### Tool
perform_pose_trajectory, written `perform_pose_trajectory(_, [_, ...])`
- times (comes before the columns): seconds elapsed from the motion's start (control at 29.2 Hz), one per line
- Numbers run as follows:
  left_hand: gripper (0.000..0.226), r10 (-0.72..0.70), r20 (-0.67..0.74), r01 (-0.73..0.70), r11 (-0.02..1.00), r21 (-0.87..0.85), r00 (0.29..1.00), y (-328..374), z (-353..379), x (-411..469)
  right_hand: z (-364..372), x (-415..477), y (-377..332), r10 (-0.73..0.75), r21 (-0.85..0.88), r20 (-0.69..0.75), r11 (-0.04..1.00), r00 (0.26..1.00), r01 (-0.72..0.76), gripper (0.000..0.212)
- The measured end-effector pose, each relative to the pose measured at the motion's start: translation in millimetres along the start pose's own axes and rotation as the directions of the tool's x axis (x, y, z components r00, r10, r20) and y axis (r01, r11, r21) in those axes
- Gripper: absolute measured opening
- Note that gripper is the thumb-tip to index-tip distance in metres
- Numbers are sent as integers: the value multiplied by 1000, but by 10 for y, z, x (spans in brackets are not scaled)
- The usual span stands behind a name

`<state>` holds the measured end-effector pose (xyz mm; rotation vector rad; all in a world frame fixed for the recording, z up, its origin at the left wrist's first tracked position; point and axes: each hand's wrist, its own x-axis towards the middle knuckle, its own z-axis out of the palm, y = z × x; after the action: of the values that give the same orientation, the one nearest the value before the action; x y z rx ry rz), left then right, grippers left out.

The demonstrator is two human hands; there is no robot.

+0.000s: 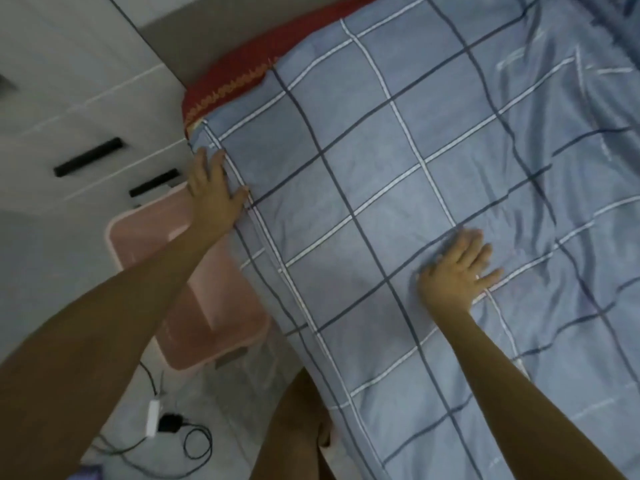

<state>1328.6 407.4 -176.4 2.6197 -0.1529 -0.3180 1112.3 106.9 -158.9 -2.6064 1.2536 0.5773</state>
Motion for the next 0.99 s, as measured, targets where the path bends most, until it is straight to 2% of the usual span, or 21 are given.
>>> perform_pose_trajectory(0.1, [94, -129, -59, 131, 991, 29, 990, 180, -206, 386, -13, -181, -585, -314, -9, -23, 950, 949, 313, 83])
perform_pose_trajectory(0.17, [111, -193, -14, 194, 980, 51, 981, 223, -309, 623, -18, -265, -945, -378, 48, -5, 924, 926, 378, 85])
perform_pose_trajectory(0.24, [116, -232, 60, 228, 971, 69, 971, 213, -384, 808, 14, -293, -1142, -376, 123, 88, 923, 922, 365, 85])
perform_pose_trajectory(0.27, [111, -242, 86, 233, 968, 98, 967, 184, -419, 910, 31, -288, -1206, -366, 140, 160, 928, 917, 346, 85])
perform_pose_trajectory(0.34, [88, -202, 148, 176, 969, 171, 968, 166, -456, 1047, 50, -271, -1222, -332, 74, 285, 943, 899, 325, 84])
perform_pose_trajectory(0.41, [66, -111, 180, 76, 978, 193, 977, 127, -483, 1125, 52, -245, -1224, -314, 0, 338, 943, 887, 334, 83])
perform_pose_trajectory(0.51, [42, -64, 78, 58, 995, 83, 995, 52, -541, 1060, 27, -209, -1251, -316, -38, 379, 934, 870, 355, 84])
perform_pose_trajectory(0.62, [38, -8, -12, 7, 997, -75, 1000, -51, -611, 929, -35, -183, -1299, -301, -77, 419, 928, 857, 364, 86])
perform_pose_trajectory(0.72, [22, 80, -4, -80, 997, -15, 997, -160, -625, 868, -72, -175, -1398, -250, -137, 472, 927, 845, 350, 90])
perform_pose_trajectory(0.79, [20, 68, 16, -68, 998, -19, 998, -177, -618, 861, -100, -172, -1478, -216, -173, 493, 925, 843, 338, 94])
perform_pose_trajectory(0.86, [27, 1, 31, 0, 999, -42, 1000, -187, -608, 868, -122, -173, -1553, -180, -208, 510, 923, 841, 324, 98])
perform_pose_trajectory(0.96, [49, -138, 98, 155, 969, -194, 986, -179, -614, 900, -128, -179, -1630, -135, -237, 519, 926, 844, 293, 103])
perform_pose_trajectory(0.99, [50, -167, 129, 194, 952, -239, 978, -184, -619, 914, -123, -184, -1644, -127, -240, 517, 928, 847, 286, 105])
